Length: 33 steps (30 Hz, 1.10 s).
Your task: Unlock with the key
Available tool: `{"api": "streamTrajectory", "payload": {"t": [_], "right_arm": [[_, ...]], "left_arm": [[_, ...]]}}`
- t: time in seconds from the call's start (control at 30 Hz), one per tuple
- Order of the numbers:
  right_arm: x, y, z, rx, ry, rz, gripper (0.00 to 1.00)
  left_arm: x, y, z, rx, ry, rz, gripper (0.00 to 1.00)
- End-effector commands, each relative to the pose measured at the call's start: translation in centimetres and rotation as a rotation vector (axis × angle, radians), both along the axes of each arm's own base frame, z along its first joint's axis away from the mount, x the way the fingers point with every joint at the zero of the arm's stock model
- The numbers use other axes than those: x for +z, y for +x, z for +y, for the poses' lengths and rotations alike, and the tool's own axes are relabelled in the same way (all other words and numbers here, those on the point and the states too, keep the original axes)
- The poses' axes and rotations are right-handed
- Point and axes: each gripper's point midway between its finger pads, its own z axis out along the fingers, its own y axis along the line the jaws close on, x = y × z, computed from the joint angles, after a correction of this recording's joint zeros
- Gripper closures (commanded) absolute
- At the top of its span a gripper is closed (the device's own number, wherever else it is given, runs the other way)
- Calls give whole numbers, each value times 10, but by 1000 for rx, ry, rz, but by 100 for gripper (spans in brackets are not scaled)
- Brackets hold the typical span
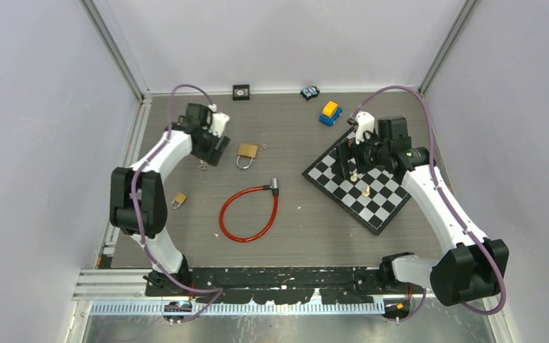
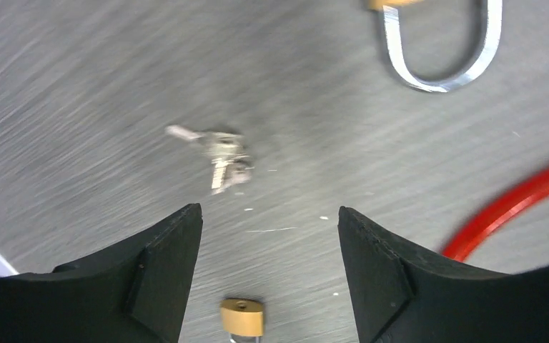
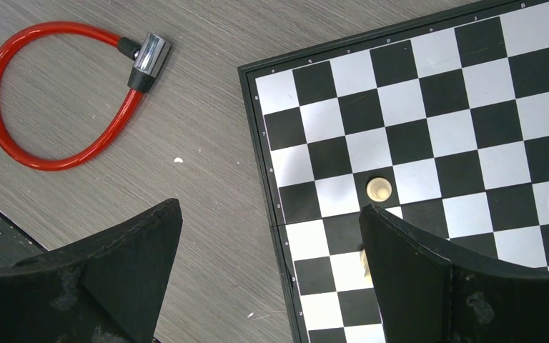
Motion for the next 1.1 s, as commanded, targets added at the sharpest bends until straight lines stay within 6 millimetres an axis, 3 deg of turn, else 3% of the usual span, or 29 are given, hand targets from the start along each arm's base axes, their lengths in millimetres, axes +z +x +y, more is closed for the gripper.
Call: {"api": "streamTrajectory", "payload": {"t": [0.0, 0.07, 0.23, 0.5, 0.93, 1.07], "right_arm": [[3, 4, 1, 10, -7, -14, 0], [4, 3, 1, 9, -6, -15, 0], [4, 3, 1, 9, -8, -17, 0], [3, 4, 1, 9, -6, -11, 0], [4, 3, 1, 8, -8, -15, 0], [3, 3, 1, 10, -7, -14, 0]], "left_arm": [[16, 21, 25, 147, -95, -5, 30], [9, 29, 38, 204, -104, 29, 36], [-6, 41, 44, 277, -137, 101, 46], [-35, 45, 52, 335, -131, 153, 51], [-62, 43, 47, 351, -164, 208, 71], [-60, 43, 45, 347, -174, 204, 79]]}}
